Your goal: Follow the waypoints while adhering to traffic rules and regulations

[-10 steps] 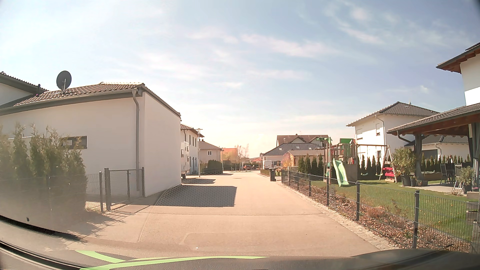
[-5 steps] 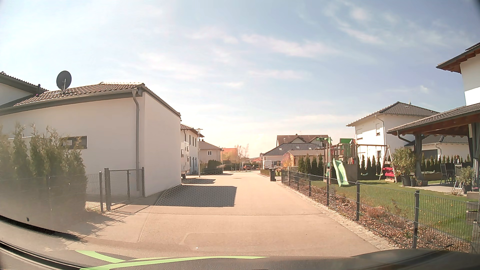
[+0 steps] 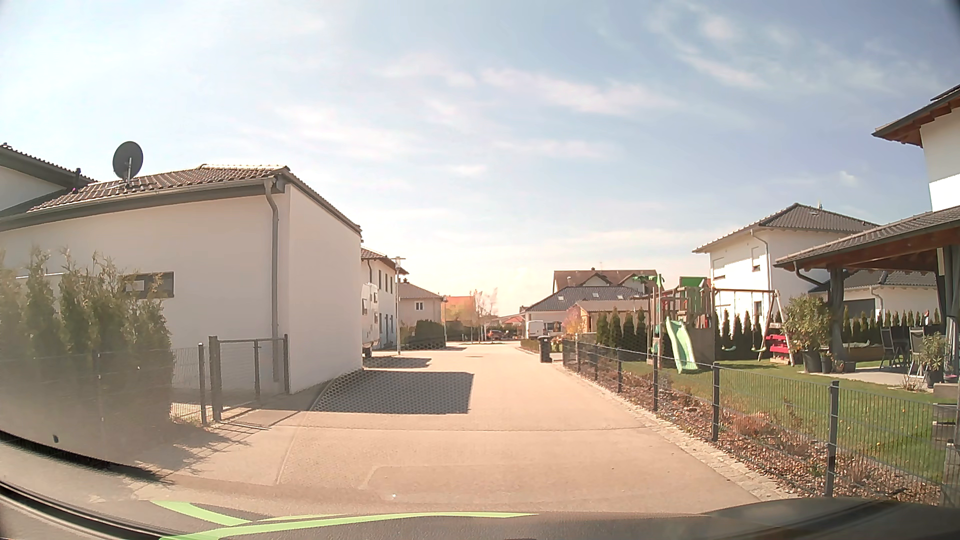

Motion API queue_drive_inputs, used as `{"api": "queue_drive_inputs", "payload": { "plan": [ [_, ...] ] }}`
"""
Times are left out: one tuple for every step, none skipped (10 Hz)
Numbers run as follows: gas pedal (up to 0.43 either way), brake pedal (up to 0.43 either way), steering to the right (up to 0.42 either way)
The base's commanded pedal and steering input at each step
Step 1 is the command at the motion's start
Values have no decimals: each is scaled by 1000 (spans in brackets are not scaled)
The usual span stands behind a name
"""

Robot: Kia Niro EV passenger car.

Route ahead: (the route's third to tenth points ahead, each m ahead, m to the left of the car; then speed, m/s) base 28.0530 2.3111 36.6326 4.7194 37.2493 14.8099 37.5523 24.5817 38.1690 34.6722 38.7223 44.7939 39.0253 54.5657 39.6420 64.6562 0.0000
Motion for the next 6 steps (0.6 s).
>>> {"api": "queue_drive_inputs", "payload": {
  "plan": [
    [0, 402, 0],
    [0, 402, 0],
    [0, 409, 0],
    [0, 402, 0],
    [0, 402, 0],
    [0, 402, 0]
  ]
}}
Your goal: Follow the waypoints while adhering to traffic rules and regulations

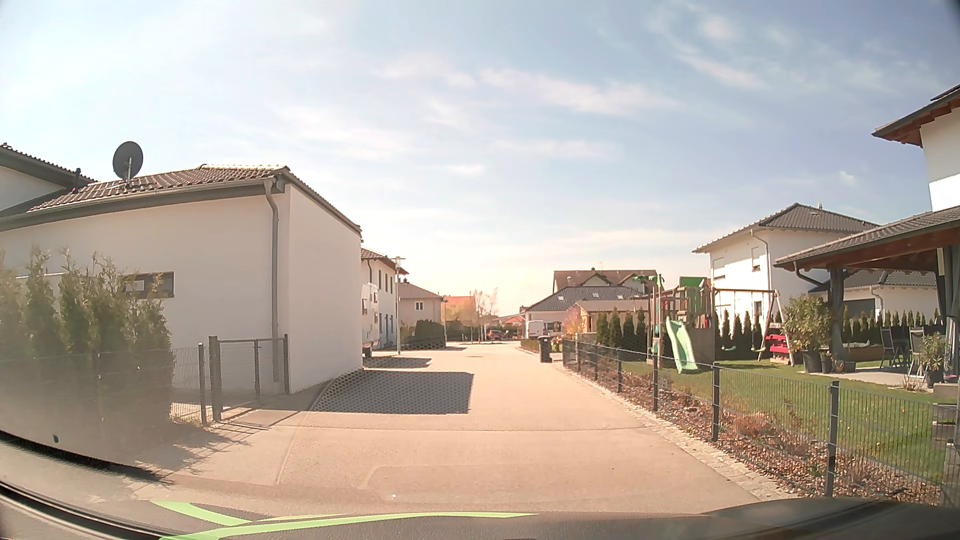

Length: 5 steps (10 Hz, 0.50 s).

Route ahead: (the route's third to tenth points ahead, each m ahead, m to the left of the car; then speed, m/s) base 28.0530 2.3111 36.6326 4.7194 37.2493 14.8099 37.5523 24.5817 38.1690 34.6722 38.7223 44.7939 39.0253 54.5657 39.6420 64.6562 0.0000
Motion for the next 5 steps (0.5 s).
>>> {"api": "queue_drive_inputs", "payload": {
  "plan": [
    [0, 402, 0],
    [0, 402, 0],
    [0, 402, 0],
    [0, 402, 0],
    [0, 402, 0]
  ]
}}
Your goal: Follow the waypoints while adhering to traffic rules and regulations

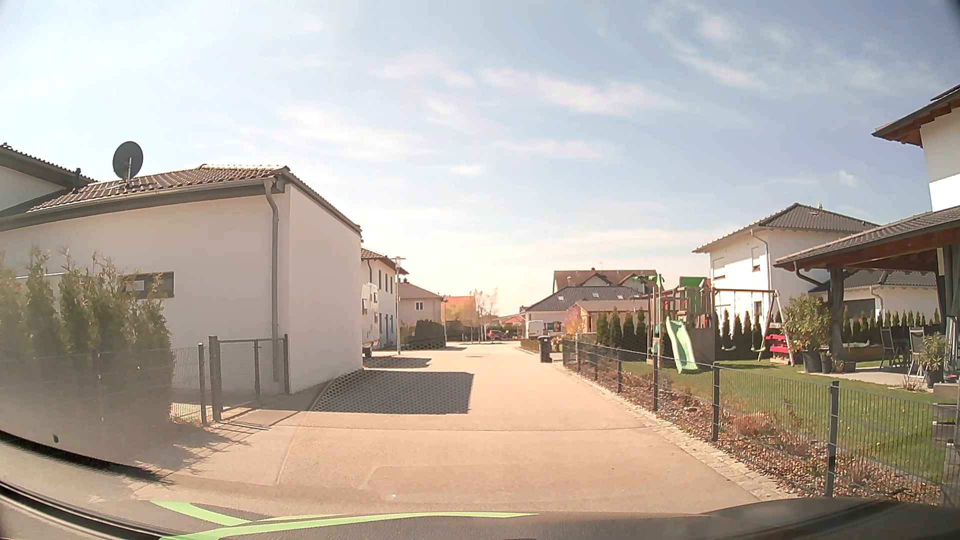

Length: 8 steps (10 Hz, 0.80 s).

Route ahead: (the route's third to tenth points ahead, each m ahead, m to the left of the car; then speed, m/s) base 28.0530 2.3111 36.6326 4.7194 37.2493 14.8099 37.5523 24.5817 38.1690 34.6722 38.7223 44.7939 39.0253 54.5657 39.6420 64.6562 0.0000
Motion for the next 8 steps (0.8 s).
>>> {"api": "queue_drive_inputs", "payload": {
  "plan": [
    [0, 402, 0],
    [0, 402, 0],
    [0, 402, 0],
    [0, 402, 0],
    [0, 402, 0],
    [0, 402, 0],
    [0, 402, 0],
    [0, 402, 0]
  ]
}}
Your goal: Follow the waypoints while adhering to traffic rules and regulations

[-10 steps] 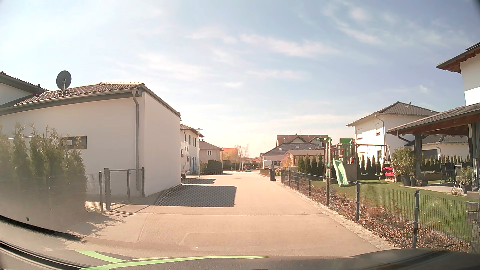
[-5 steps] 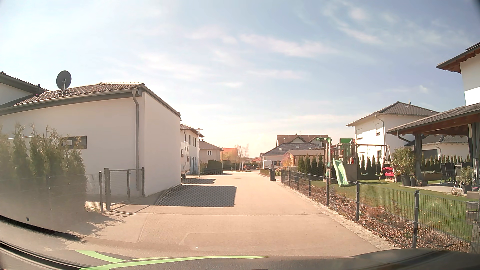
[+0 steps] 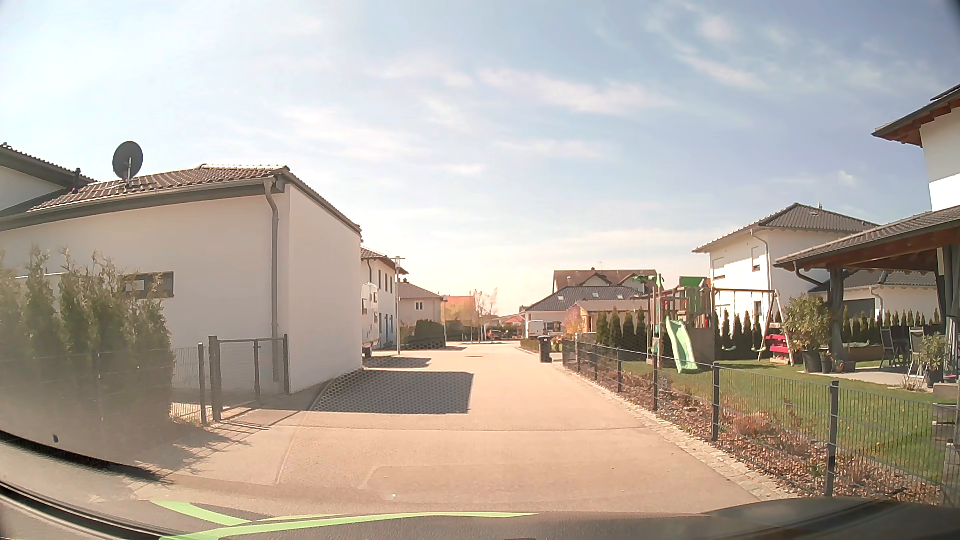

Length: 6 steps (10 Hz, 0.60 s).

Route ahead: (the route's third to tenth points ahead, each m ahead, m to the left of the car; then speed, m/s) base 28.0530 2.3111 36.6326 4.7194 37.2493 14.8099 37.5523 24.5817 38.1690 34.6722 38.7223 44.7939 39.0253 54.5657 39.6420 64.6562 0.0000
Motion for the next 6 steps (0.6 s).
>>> {"api": "queue_drive_inputs", "payload": {
  "plan": [
    [0, 402, 0],
    [0, 402, 0],
    [0, 402, 0],
    [0, 402, 0],
    [0, 402, 0],
    [0, 402, 0]
  ]
}}
